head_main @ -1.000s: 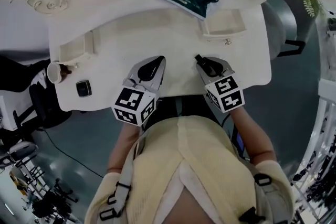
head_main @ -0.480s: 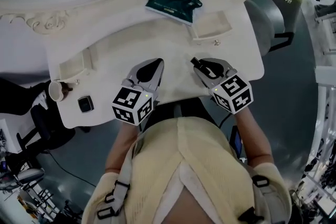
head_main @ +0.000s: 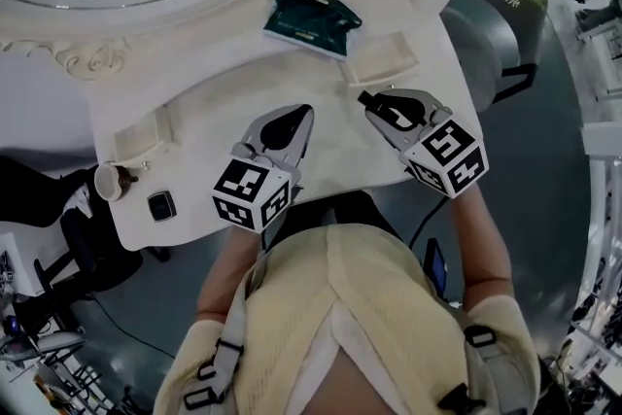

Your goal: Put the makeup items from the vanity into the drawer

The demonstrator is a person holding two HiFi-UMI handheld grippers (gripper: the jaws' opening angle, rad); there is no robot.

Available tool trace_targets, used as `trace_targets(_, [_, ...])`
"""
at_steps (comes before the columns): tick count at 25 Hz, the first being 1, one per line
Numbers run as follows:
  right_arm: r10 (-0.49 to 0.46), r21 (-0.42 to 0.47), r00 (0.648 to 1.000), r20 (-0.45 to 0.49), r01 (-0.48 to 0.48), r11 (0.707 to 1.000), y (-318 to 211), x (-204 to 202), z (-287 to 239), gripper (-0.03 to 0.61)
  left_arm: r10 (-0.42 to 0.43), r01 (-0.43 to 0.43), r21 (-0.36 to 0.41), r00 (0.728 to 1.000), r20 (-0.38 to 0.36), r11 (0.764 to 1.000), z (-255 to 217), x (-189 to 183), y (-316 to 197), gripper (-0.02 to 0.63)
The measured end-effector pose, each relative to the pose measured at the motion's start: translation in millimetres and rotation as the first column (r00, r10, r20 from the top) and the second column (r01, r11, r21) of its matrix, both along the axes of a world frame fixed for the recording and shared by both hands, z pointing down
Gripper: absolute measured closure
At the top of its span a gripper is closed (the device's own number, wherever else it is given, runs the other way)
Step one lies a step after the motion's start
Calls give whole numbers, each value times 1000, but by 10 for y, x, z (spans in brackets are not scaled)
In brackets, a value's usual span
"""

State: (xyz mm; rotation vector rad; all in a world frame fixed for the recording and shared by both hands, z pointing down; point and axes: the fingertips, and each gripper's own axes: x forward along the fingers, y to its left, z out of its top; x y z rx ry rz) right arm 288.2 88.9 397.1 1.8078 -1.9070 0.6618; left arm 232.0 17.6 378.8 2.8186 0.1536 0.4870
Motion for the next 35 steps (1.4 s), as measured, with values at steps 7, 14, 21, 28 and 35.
trace_targets(7, [-40,-50,997,-69,37,998,-168,336,-41,471,-22,22,24,1000,-12,999,-69,32,-92,623])
trace_targets(14, [-92,-183,993,-74,77,980,-362,663,182,471,-35,35,38,999,-3,999,-53,42,-160,623])
trace_targets(21, [-192,-363,978,-81,150,919,-505,754,532,471,-45,44,44,999,11,998,1,55,-198,623])
trace_targets(28, [-193,-525,979,-62,133,841,-563,828,731,469,-55,54,31,998,26,998,79,36,-217,623])
trace_targets(35, [-147,-590,989,-11,113,799,-583,850,847,469,-68,67,26,997,26,997,98,11,-253,621])
